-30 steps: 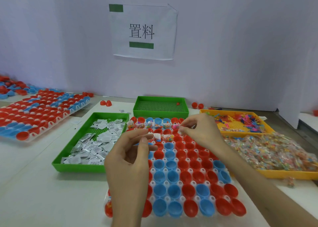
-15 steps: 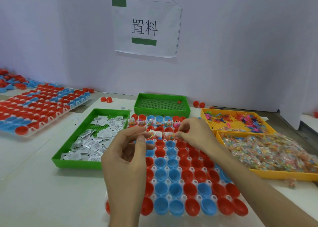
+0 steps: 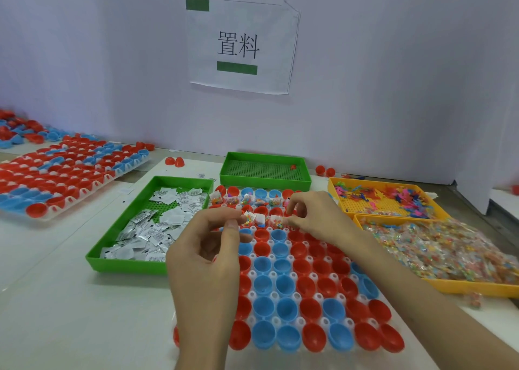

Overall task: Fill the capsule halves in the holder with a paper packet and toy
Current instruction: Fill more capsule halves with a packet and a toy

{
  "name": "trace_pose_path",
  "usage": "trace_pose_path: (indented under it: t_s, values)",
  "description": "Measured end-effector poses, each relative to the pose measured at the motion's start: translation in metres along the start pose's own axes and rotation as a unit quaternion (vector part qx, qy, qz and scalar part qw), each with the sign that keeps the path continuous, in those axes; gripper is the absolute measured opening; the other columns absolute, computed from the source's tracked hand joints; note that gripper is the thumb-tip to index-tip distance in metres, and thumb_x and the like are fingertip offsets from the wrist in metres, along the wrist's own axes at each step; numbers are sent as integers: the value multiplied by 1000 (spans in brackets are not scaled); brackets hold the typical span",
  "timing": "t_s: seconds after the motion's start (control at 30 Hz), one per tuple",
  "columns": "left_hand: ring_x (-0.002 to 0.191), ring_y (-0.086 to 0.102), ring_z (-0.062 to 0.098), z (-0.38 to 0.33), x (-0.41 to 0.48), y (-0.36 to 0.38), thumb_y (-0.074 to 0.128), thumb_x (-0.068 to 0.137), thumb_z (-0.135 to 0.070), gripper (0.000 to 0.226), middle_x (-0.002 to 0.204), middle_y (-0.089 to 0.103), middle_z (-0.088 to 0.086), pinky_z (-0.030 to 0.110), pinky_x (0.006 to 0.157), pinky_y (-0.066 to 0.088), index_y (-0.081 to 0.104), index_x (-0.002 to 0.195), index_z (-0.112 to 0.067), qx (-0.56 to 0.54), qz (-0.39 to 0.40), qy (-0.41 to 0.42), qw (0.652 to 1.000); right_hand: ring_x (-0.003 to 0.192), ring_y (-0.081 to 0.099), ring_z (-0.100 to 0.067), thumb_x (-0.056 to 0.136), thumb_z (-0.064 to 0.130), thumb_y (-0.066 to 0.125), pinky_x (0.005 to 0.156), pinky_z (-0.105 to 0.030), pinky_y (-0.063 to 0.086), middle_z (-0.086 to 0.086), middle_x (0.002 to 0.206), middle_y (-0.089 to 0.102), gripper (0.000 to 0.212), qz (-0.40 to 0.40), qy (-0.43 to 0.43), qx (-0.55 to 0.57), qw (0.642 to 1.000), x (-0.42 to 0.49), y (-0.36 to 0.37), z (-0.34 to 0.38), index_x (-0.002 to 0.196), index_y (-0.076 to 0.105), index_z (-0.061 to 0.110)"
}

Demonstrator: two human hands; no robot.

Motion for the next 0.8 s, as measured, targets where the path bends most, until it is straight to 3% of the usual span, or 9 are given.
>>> trace_pose_path:
  t_s: [0.23,0.43,0.63,0.8]
  values:
    - [71,73,12,-1,2,0,61,92,-1,29,81,75,-7,22,63,57,72,82,-26,-1,0,-4,1000,74,53,-3,78,39,83,63,-19,39,12,81,57,20,-16,-27,-6,999,1,0,-4,79,68,25]
    - [68,73,10,-1,4,-3,62,92,-3,28,80,75,-7,18,61,55,72,82,-27,-2,-10,-1,1000,75,54,0,90,45,69,67,-19,43,13,84,60,20,-13,-34,-4,999,1,-5,-7,88,73,26]
    - [67,72,8,-1,3,-3,62,92,1,28,81,75,-8,18,62,56,71,83,-24,0,-7,1,1000,75,60,0,80,33,80,68,-21,47,15,83,67,8,60,-7,14,998,2,-13,-5,85,74,33]
    - [68,72,9,0,2,-4,62,92,1,28,80,75,-7,18,62,56,72,83,-24,-5,-7,-2,1000,75,62,-1,78,30,83,65,-20,46,13,79,67,11,61,-2,-13,998,5,-11,-4,81,73,30]
Point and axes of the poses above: each hand's wrist, its own x-axis towards the middle knuckle, its own y-axis out of the palm, z = x × y, the point moved 1 cm from there along x, towards the middle knuckle
